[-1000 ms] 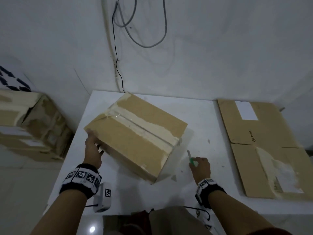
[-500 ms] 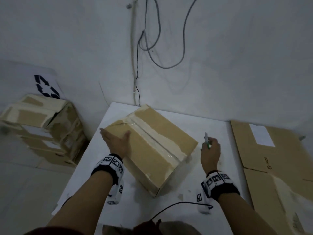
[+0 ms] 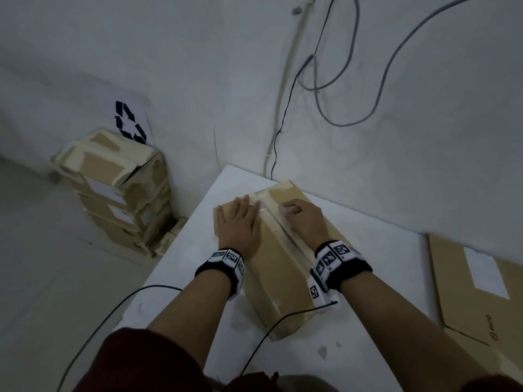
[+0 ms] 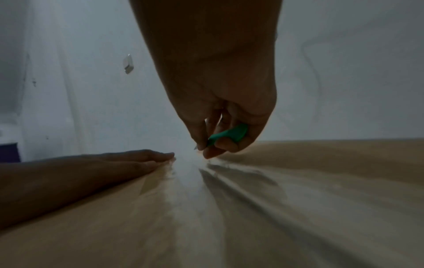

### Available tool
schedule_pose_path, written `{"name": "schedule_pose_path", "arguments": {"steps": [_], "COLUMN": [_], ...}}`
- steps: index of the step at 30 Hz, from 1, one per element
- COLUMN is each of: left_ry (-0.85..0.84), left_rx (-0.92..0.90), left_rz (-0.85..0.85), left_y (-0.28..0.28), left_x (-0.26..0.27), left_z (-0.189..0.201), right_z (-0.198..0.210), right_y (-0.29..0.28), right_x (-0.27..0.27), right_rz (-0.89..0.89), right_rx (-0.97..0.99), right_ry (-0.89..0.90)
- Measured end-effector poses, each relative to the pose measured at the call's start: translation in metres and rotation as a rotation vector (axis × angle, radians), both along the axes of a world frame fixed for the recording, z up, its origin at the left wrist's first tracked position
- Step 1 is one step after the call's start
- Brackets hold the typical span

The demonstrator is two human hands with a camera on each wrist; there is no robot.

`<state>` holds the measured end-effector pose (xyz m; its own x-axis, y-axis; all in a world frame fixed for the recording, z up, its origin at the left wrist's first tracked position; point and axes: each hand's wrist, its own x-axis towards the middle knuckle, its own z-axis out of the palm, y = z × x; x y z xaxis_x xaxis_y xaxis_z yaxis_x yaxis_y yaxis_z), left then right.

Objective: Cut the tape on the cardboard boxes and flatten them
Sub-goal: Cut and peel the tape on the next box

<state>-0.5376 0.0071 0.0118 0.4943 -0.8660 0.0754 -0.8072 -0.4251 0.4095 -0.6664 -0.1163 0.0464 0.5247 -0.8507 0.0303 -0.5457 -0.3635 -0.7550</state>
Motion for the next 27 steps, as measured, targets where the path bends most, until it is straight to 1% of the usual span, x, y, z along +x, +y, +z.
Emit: {"name": "schedule_pose_path", "arguments": {"steps": [2, 4, 9, 18, 23, 27], "left_ry": [0.000, 0.010, 0.035, 0.025, 0.012, 0.013], "left_rx": [-0.015, -0.017, 0.005, -0.018, -0.024, -0.018], "left_rz": [0.008, 0.005, 0.003, 0.018, 0.021, 0.037], "left_y": [0.000, 0.000, -0.001, -0.003, -0.002, -0.002], "left_x": [0.001, 0.002, 0.005, 0.005, 0.004, 0.004], "left_z": [-0.001, -0.002, -0.005, -0.008, -0.008, -0.008], "right_z": [-0.002, -0.001, 0.001, 0.003, 0.001, 0.003], "right_y": [0.004, 0.008, 0.008, 0.010, 0.014, 0.015], "right_x": [0.018, 0.031, 0.047, 0.052, 0.048, 0.054], "right_rz": [0.020, 0.019, 0.029, 0.091, 0.114, 0.118], "right_rx": [-0.027, 0.007, -0.034, -0.154, -0.196, -0.209], "right_ry": [0.009, -0.011, 0.005, 0.196, 0.237, 0.309]}}
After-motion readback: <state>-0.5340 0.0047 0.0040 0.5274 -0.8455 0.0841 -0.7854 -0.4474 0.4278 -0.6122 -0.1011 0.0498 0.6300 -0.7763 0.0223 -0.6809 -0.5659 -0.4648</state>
